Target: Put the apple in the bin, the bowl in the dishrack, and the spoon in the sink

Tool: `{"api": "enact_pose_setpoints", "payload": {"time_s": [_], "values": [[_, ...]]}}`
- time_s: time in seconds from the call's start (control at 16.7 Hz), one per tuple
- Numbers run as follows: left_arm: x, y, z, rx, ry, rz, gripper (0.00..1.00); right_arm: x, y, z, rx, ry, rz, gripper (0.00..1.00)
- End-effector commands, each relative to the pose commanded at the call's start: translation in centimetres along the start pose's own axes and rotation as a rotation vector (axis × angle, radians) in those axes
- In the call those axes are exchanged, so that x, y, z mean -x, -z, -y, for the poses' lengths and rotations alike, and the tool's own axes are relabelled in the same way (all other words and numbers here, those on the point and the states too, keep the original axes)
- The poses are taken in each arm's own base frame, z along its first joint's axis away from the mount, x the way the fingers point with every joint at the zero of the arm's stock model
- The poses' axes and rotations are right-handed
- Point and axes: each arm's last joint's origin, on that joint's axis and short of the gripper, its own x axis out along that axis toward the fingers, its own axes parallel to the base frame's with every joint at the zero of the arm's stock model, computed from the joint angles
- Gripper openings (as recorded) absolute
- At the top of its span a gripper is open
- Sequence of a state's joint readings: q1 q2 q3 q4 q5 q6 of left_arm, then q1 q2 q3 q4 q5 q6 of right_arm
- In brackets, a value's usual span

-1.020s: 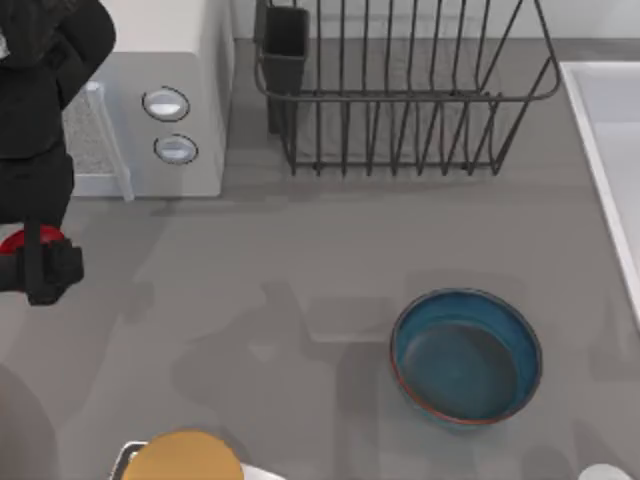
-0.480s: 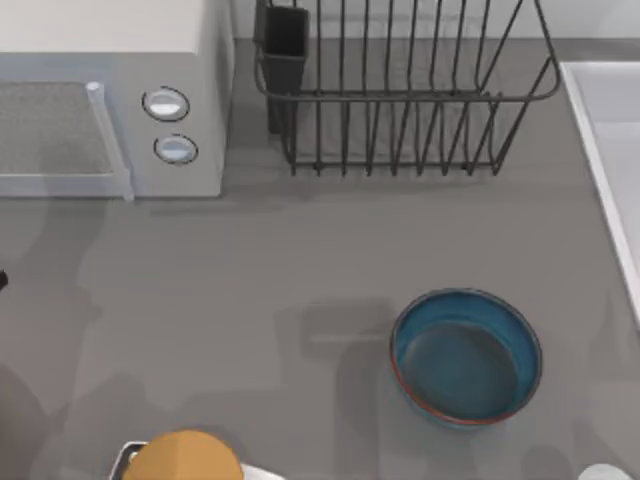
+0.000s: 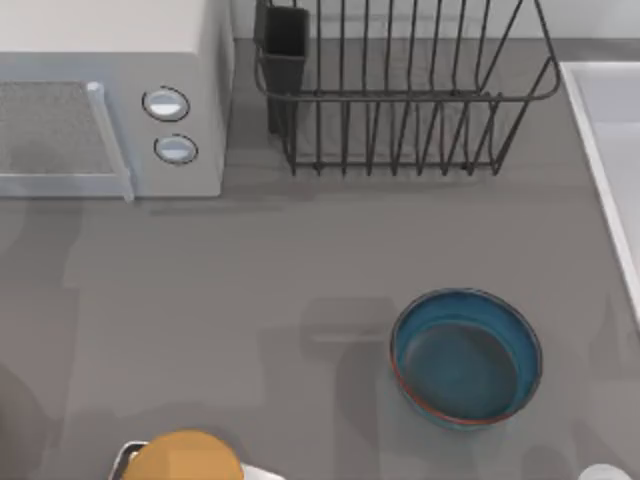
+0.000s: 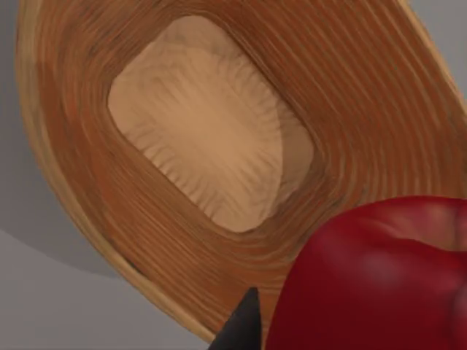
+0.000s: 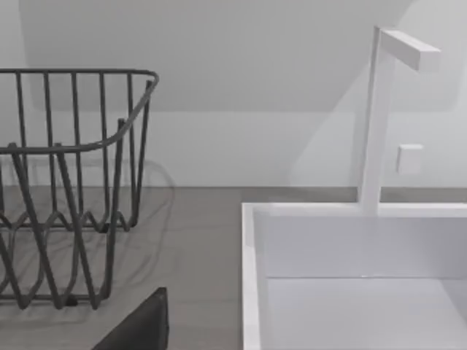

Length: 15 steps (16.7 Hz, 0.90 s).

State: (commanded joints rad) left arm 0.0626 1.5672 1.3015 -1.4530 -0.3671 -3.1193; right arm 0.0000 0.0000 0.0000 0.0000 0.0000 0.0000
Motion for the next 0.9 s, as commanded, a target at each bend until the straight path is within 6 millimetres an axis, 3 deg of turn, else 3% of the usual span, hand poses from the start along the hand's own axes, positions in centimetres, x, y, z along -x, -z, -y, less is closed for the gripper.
{"api": "enact_pose_setpoints", "payload": {"time_s": [0.3, 0.72, 0.9], "values": [[-0.4, 0.1, -0.2, -0.011, 0.0, 0.001, 0.0, 0.0, 0.0, 0.0, 0.0, 0.0, 0.0, 1.0], [-6.3, 0.1, -0.5, -0.002, 0.001, 0.0, 0.0, 0.0, 0.0, 0.0, 0.0, 0.0, 0.0, 1.0], [-7.0, -0.1, -0.5, 0.0, 0.0, 0.0, 0.0, 0.0, 0.0, 0.0, 0.0, 0.0, 0.0, 1.0]]}}
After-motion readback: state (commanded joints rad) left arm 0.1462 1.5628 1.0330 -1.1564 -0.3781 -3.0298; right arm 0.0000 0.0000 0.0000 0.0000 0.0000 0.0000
